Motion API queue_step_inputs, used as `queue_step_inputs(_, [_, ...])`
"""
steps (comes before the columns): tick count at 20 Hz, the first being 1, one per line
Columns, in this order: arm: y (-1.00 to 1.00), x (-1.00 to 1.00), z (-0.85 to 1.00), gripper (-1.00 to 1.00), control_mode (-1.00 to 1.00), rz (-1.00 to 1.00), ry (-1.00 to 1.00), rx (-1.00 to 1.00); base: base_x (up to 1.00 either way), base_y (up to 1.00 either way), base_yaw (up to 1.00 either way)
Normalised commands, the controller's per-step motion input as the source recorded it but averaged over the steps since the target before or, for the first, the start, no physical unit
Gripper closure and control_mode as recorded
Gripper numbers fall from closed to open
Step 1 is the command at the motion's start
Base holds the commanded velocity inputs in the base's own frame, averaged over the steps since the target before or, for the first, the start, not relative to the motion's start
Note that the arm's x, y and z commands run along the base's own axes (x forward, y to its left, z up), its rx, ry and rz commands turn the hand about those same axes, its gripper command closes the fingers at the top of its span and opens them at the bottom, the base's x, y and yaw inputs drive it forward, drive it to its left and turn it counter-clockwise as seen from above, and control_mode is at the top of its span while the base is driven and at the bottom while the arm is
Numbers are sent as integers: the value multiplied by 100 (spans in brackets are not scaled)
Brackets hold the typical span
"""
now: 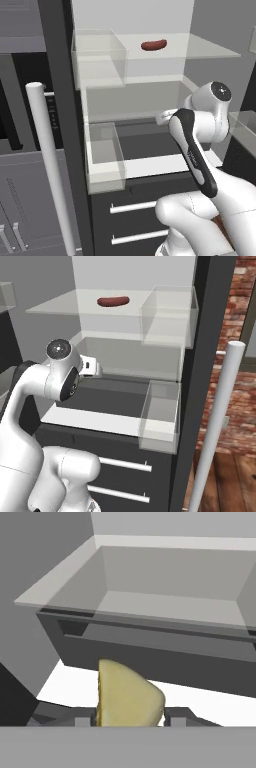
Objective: Retrieve the sausage and cheese from the fridge and place them on the cutting board on the counter.
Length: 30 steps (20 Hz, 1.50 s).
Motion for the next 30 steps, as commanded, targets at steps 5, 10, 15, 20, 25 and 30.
queue_step_inputs(5, [0, 0, 0, 100, -100, 0, 0, 0, 0, 0, 0])
queue_step_inputs(10, [0, 0, 0, 100, -100, 0, 0, 0, 0, 0, 0])
queue_step_inputs(15, [0, 0, 0, 100, -100, 0, 0, 0, 0, 0, 0])
queue_step_inputs(20, [-3, -39, -11, 100, -100, -6, -8, 5, 0, 0, 0])
queue_step_inputs(25, [-5, -82, -23, 100, -100, -16, -16, 6, 0, 0, 0])
queue_step_inputs(30, [-1, -27, -7, 100, -100, -5, -5, 4, 0, 0, 0])
